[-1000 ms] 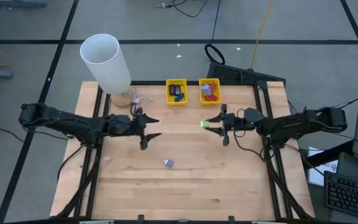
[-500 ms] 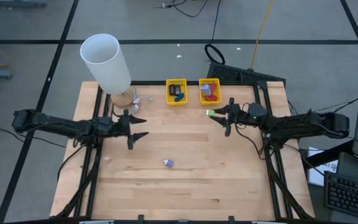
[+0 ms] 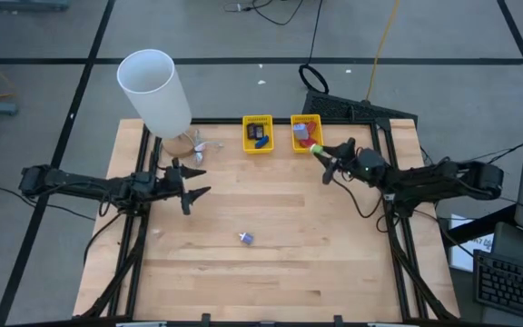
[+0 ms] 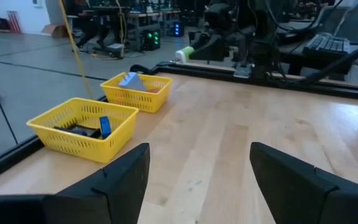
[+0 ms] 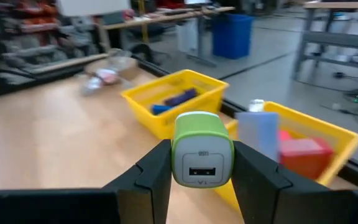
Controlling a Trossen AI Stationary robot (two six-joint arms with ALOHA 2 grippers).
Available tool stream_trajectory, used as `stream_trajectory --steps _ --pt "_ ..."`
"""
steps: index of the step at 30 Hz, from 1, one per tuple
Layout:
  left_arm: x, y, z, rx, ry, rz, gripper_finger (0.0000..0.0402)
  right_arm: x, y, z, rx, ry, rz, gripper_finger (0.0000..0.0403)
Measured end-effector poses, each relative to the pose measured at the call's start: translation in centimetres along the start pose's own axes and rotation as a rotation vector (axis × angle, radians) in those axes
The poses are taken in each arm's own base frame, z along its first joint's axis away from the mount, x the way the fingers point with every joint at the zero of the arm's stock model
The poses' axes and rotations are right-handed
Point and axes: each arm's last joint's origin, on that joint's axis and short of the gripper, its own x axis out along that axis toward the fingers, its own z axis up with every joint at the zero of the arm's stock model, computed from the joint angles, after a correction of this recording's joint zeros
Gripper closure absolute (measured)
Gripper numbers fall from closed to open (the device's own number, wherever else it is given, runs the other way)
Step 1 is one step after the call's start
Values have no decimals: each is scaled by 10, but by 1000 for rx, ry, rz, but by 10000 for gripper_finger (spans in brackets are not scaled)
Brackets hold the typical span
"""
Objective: Pick & Place Office items
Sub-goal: Put the green charger adapter into the right yellow bin
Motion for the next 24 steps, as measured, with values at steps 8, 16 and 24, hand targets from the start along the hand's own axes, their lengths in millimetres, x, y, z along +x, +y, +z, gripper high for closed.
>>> stream_trajectory --steps 8,16,24 --pt "0 0 0 -26 -1 2 128 14 -23 -10 -2 20 -150 275" --pt "0 0 0 -28 -4 9 128 39 -36 -16 7 97 -169 274" --pt "0 0 0 -48 -4 9 128 48 -40 -21 8 124 -185 216"
